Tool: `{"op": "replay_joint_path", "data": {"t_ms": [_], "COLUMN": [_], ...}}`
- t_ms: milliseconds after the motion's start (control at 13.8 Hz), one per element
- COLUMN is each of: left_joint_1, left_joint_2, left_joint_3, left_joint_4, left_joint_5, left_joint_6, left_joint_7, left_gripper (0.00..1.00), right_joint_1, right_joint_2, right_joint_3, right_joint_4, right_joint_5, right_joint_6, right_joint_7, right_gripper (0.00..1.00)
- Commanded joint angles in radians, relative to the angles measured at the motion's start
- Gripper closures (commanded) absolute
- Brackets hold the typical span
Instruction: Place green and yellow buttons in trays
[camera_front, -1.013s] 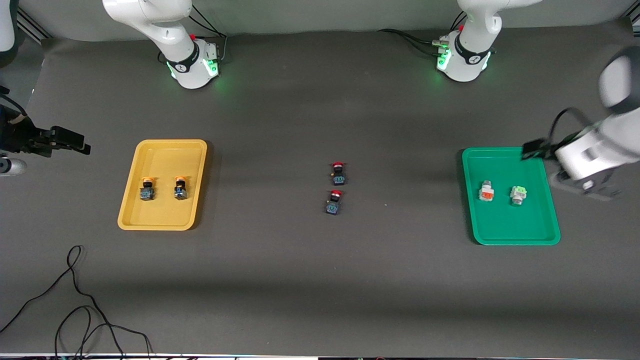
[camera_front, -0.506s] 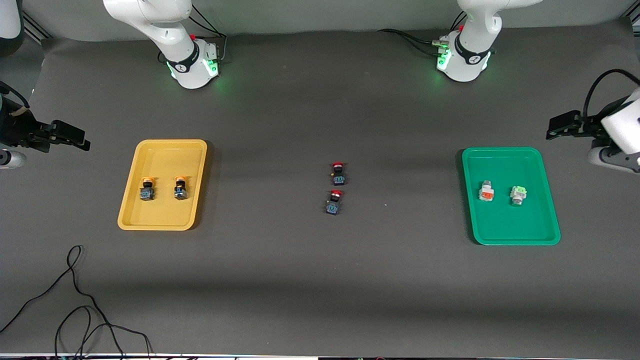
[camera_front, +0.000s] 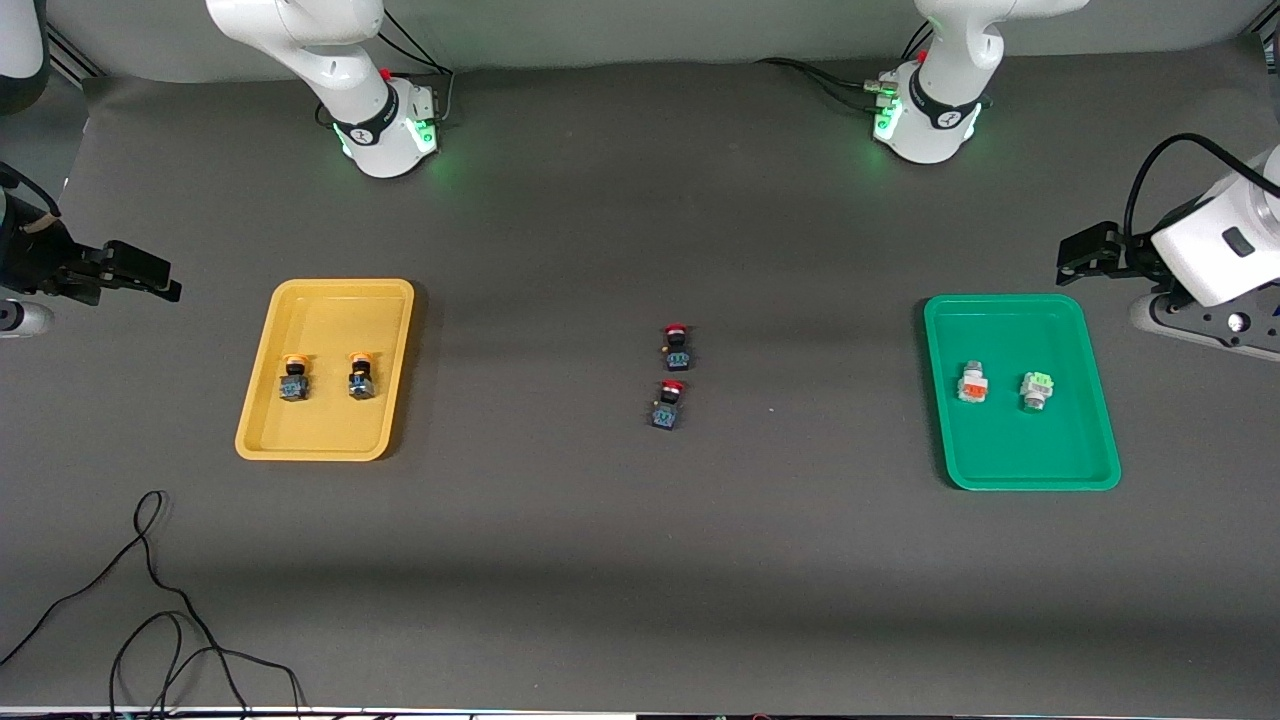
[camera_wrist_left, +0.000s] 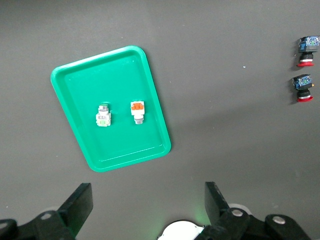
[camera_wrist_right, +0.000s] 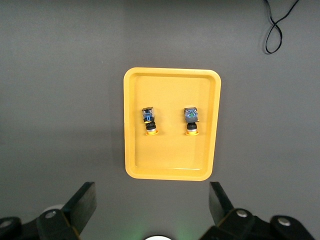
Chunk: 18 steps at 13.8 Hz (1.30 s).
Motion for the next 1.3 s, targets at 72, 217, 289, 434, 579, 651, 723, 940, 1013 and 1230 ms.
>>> {"op": "replay_joint_path", "data": {"t_ms": [72, 217, 289, 434, 579, 651, 723, 940, 1013, 1230], "left_joint_1": [-0.159, -0.130, -0.092, -0.071, -0.084, -0.079, -0.070, -0.070, -0.070, -0.067], "left_joint_2": [-0.069, -0.112, -0.120, -0.140, -0.157, -0.151, -0.140, -0.137, -0.137, -0.134], "left_joint_3": [0.147, 0.135, 0.095, 0.072, 0.073, 0.073, 0.075, 0.075, 0.075, 0.079], "left_joint_4": [-0.081, -0.155, -0.166, -0.203, -0.240, -0.234, -0.228, -0.226, -0.226, -0.226], "left_joint_5": [0.017, 0.017, 0.017, 0.018, 0.020, 0.020, 0.020, 0.020, 0.020, 0.020], "left_joint_6": [0.004, 0.053, 0.061, 0.084, 0.106, 0.098, 0.095, 0.097, 0.100, 0.104], "left_joint_7": [-0.013, -0.012, -0.009, -0.009, -0.009, 0.001, 0.005, 0.007, 0.005, 0.004], "left_gripper": [0.00, 0.00, 0.00, 0.00, 0.00, 0.00, 0.00, 0.00, 0.00, 0.00], "right_joint_1": [0.016, 0.014, 0.014, 0.014, 0.014, 0.013, 0.011, 0.011, 0.011, 0.011], "right_joint_2": [-0.015, -0.015, -0.015, -0.014, -0.014, -0.012, -0.009, 0.003, 0.005, 0.005], "right_joint_3": [-0.007, -0.008, -0.010, -0.010, -0.010, -0.010, -0.010, -0.010, -0.010, -0.010], "right_joint_4": [-0.008, -0.001, 0.003, 0.006, 0.009, 0.013, 0.019, 0.038, 0.039, 0.039], "right_joint_5": [-0.019, -0.019, -0.019, -0.019, -0.019, -0.019, -0.019, -0.019, -0.019, -0.019], "right_joint_6": [0.014, 0.014, 0.014, 0.014, 0.014, 0.014, 0.014, 0.014, 0.014, 0.013], "right_joint_7": [0.022, 0.022, 0.022, 0.022, 0.022, 0.023, 0.023, 0.023, 0.023, 0.025], "right_gripper": [0.00, 0.00, 0.00, 0.00, 0.00, 0.00, 0.00, 0.00, 0.00, 0.00]}}
